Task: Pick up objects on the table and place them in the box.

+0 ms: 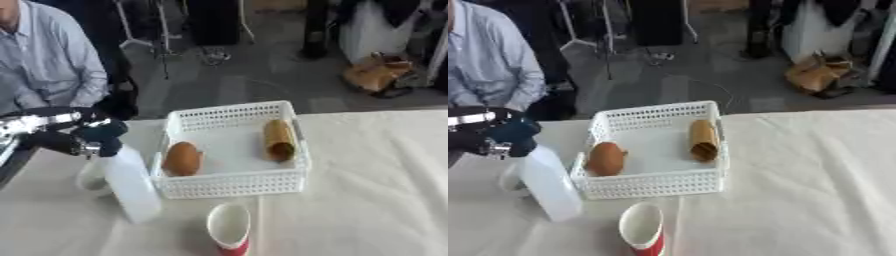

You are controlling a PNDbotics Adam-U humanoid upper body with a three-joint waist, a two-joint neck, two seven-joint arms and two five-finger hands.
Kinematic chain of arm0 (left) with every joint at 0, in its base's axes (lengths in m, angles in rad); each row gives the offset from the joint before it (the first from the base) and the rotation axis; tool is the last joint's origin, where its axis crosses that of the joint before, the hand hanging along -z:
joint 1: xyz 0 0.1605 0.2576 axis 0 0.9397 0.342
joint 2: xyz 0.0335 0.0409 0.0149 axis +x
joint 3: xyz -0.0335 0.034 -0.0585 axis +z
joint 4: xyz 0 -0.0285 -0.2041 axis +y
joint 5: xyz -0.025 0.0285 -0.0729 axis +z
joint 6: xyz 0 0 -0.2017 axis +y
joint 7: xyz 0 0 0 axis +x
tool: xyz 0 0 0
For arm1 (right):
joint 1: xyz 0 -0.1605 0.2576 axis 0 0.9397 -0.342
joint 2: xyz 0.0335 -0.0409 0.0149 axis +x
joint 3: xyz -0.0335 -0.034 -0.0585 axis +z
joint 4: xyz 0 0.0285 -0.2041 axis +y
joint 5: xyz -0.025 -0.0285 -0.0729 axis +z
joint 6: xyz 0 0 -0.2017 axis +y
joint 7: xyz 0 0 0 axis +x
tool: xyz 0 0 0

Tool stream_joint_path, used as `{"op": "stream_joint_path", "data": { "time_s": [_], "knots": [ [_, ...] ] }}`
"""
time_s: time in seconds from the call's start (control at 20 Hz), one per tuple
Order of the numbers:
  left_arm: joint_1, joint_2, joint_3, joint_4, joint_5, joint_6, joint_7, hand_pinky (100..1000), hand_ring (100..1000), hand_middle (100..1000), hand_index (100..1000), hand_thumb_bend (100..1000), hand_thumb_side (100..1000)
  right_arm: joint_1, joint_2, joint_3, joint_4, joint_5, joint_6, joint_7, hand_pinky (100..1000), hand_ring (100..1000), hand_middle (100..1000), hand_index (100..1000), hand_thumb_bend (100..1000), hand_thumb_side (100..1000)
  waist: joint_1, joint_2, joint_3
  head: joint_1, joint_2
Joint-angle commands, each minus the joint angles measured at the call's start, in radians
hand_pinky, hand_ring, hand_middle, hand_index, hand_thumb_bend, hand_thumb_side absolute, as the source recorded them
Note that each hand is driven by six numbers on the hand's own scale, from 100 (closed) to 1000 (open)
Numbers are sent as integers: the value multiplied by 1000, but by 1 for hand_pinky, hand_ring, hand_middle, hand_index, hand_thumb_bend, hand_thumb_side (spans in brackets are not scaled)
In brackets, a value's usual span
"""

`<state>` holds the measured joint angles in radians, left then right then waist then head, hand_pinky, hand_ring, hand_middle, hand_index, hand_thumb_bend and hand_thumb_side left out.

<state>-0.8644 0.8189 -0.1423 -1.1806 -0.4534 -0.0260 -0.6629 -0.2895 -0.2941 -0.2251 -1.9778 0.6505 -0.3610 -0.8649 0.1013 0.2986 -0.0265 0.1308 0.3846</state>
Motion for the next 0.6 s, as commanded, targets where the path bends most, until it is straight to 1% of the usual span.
{"op": "stream_joint_path", "data": {
  "time_s": [0.05, 0.4, 0.6],
  "knots": [
    [-24, 18, 6, 9, -32, -14, 4, 1000, 1000, 1000, 1000, 752, 795, -6, -10, 0, -22, -4, -18, -20, 701, 826, 659, 732, 100, 1000, -2, -14, -1, 7, 1],
    [-34, 6, 10, 32, -80, -19, 30, 1000, 1000, 1000, 1000, 736, 808, -5, -11, 1, -22, -5, -18, -19, 701, 827, 658, 730, 100, 1000, -3, -11, -3, 11, 0],
    [-40, 3, 19, 48, -92, -8, 48, 1000, 994, 980, 1000, 708, 822, -5, -11, 3, -22, -7, -19, -18, 702, 827, 657, 729, 100, 1000, -3, -9, -3, 13, 0]
  ]
}}
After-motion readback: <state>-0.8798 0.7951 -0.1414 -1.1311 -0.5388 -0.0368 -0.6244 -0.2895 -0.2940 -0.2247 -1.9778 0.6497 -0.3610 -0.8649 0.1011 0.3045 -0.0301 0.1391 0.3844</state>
